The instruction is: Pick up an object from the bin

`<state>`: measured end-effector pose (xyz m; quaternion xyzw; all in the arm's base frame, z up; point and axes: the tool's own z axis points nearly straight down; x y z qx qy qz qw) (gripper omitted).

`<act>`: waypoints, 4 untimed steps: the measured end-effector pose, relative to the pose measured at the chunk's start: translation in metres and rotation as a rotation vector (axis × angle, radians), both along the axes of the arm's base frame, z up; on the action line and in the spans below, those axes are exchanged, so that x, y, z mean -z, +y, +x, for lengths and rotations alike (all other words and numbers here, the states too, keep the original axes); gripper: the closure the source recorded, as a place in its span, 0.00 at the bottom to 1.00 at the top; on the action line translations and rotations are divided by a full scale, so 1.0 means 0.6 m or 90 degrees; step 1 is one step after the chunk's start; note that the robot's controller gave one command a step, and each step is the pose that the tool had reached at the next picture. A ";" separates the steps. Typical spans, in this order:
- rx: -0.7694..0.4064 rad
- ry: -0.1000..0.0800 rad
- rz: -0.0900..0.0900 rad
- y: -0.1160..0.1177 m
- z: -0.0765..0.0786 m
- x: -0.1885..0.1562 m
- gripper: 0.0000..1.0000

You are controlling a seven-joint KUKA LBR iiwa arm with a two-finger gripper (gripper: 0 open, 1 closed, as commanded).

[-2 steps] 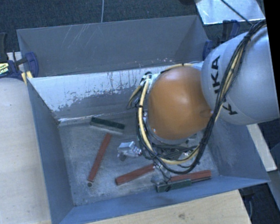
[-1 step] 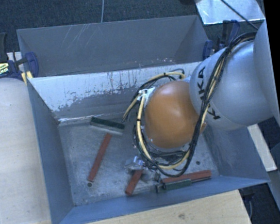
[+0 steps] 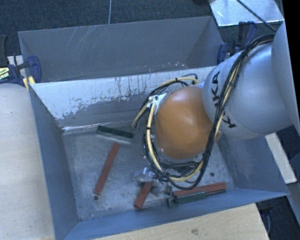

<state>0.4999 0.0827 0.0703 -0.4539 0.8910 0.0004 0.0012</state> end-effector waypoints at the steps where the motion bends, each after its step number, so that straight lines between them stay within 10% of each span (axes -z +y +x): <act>1: 0.010 0.001 0.001 -0.063 0.041 -0.017 1.00; 2: 0.037 0.000 -0.003 -0.062 0.058 -0.054 1.00; 3: 0.030 0.000 0.000 -0.071 0.008 -0.248 1.00; 4: 0.031 0.000 0.000 -0.071 0.008 -0.248 0.00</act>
Offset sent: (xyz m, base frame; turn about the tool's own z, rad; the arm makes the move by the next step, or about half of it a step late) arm 0.0417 0.0085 0.0545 0.0799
